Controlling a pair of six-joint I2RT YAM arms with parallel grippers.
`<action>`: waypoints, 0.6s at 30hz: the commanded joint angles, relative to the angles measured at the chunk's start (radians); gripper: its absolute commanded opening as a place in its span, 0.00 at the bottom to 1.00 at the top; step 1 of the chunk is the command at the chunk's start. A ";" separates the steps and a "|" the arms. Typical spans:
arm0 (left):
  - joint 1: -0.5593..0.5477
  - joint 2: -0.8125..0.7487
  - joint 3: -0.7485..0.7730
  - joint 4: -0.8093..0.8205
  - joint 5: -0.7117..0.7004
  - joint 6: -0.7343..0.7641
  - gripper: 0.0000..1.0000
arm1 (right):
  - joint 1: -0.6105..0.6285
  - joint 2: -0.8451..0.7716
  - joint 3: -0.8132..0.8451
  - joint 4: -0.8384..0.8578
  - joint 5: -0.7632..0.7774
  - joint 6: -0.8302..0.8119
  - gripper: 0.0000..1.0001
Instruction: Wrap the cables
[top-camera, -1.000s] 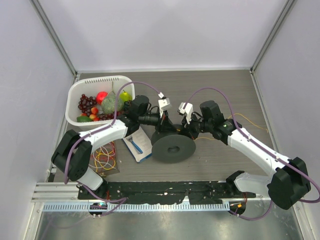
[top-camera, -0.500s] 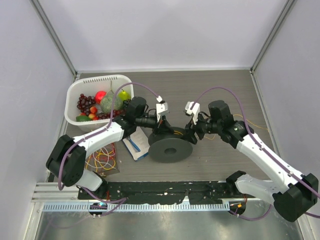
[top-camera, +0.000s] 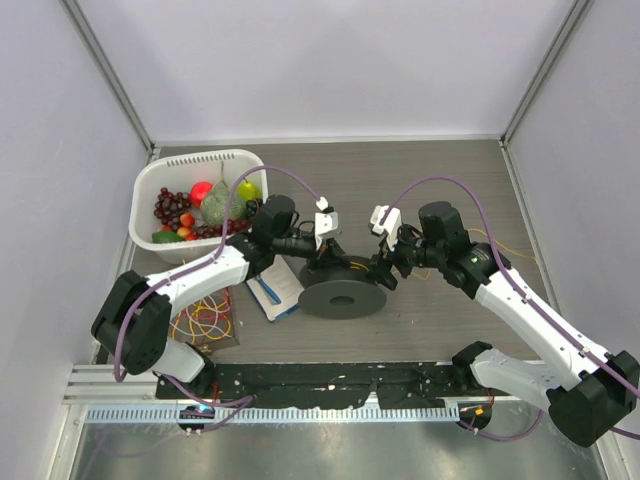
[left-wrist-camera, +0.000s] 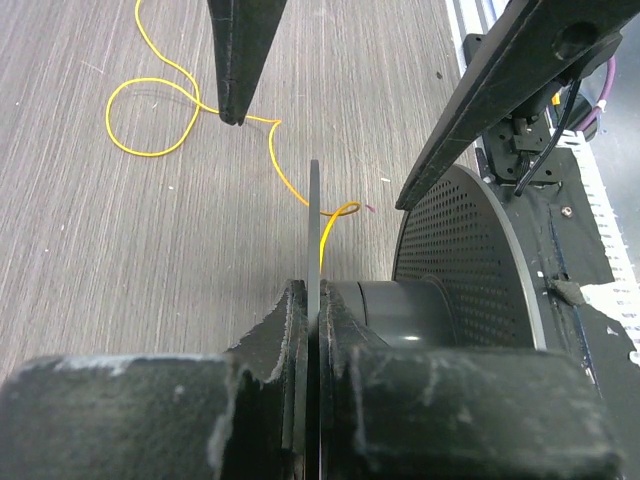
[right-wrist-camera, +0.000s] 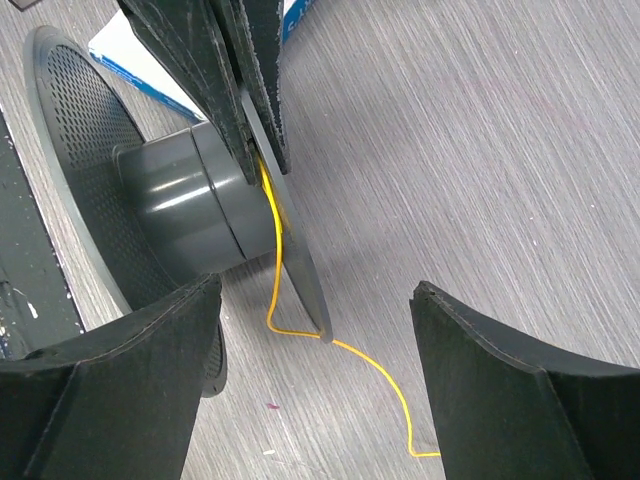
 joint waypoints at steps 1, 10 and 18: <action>-0.015 -0.032 0.036 0.088 0.041 0.047 0.00 | 0.005 -0.002 0.004 0.038 0.013 -0.028 0.82; -0.038 -0.026 0.044 0.119 0.050 0.063 0.00 | 0.006 0.030 -0.005 0.095 -0.033 -0.010 0.82; -0.039 -0.032 0.072 0.134 0.050 0.050 0.00 | 0.006 0.068 -0.006 0.105 -0.022 -0.048 0.75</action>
